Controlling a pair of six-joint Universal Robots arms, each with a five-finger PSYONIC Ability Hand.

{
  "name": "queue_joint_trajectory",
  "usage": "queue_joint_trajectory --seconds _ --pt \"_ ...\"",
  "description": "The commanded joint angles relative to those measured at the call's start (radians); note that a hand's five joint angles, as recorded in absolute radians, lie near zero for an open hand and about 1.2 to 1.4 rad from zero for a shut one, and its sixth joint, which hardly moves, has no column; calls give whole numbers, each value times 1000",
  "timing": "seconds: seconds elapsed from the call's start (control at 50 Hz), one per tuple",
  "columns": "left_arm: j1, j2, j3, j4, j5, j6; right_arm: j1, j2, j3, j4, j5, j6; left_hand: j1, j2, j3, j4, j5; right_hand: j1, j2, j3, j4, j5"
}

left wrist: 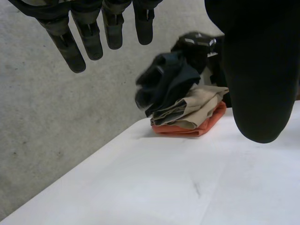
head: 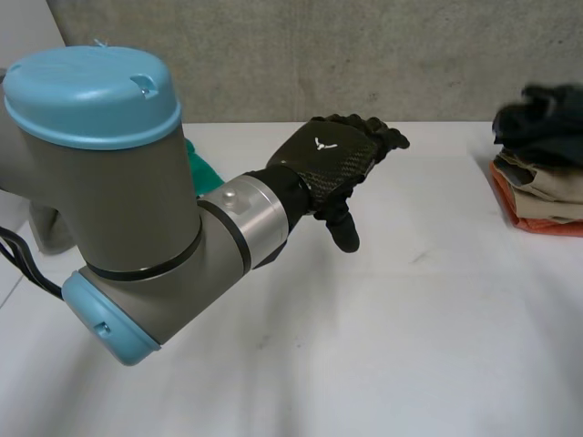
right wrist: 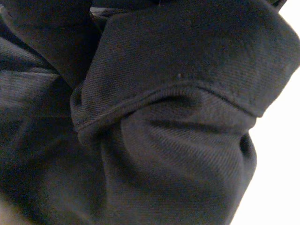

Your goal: Fold the laundry.

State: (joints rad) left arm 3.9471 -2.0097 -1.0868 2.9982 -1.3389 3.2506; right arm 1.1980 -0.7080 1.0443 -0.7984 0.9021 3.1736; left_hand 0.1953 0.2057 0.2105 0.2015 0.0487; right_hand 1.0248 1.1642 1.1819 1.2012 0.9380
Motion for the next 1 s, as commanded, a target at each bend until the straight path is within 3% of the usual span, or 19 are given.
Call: queue_joint_trajectory --seconds 0.02,0.1,0.12,0.18,0.3,0.36,0.5,0.6,0.66,0.7,0.78,0.88,1.0 --pt "-12 -1 -10 10 6 1 -77 107 0 -21 -69 -20 15 5 0 9 -13 372 232 214 195 284" --pt "-25 -1 -12 16 7 1 -98 91 46 -18 -115 -17 6 -4 -9 0 -21 372 232 214 195 284" --pt "-28 -1 -12 18 7 1 -100 85 60 -18 -118 -20 4 -7 -12 -3 -24 277 137 119 100 189" --pt "-35 0 -16 27 7 1 -106 14 114 -4 -109 -17 -5 -16 -20 -11 -33 -850 -990 -1007 -1027 -938" --pt "-39 14 -27 42 17 0 -126 -119 187 83 -74 -21 -14 -25 -29 -20 -42 -850 -990 -1007 -1027 -938" --pt "-40 31 -28 44 27 0 -158 -178 197 197 -8 -53 -21 -31 -36 -27 -49 -850 -990 -1007 -1027 -938" --pt "-43 66 -33 67 32 -3 -224 -300 126 525 253 -315 -21 -31 -36 -27 -49 -850 -990 -1007 -1027 -938" --pt "-20 107 -42 135 12 0 -195 -372 108 582 386 -437 -5 -16 -21 -12 -33 -850 -990 -1007 -1027 -938" --pt "24 127 -44 168 -25 3 -74 -442 157 507 380 -399 1 -10 -15 -6 -27 -850 -990 -1007 -1027 -938" --pt "84 146 -42 198 -95 11 -19 -496 201 457 364 -363 9 -1 -6 3 -19 -850 -990 -1007 -1027 -938" --pt "210 146 -39 243 -192 41 99 -672 420 271 263 -304 6 -4 -9 0 -21 -850 -990 -1007 -1027 -938" --pt "397 62 -41 263 -197 152 228 -765 641 95 130 -304 6 -4 -9 0 -21 -850 -990 -1007 -1027 -938" --pt "575 -193 8 263 -142 343 391 -769 796 68 75 -322 3 -7 -12 -3 -24 -850 -990 -1007 -1027 -938"
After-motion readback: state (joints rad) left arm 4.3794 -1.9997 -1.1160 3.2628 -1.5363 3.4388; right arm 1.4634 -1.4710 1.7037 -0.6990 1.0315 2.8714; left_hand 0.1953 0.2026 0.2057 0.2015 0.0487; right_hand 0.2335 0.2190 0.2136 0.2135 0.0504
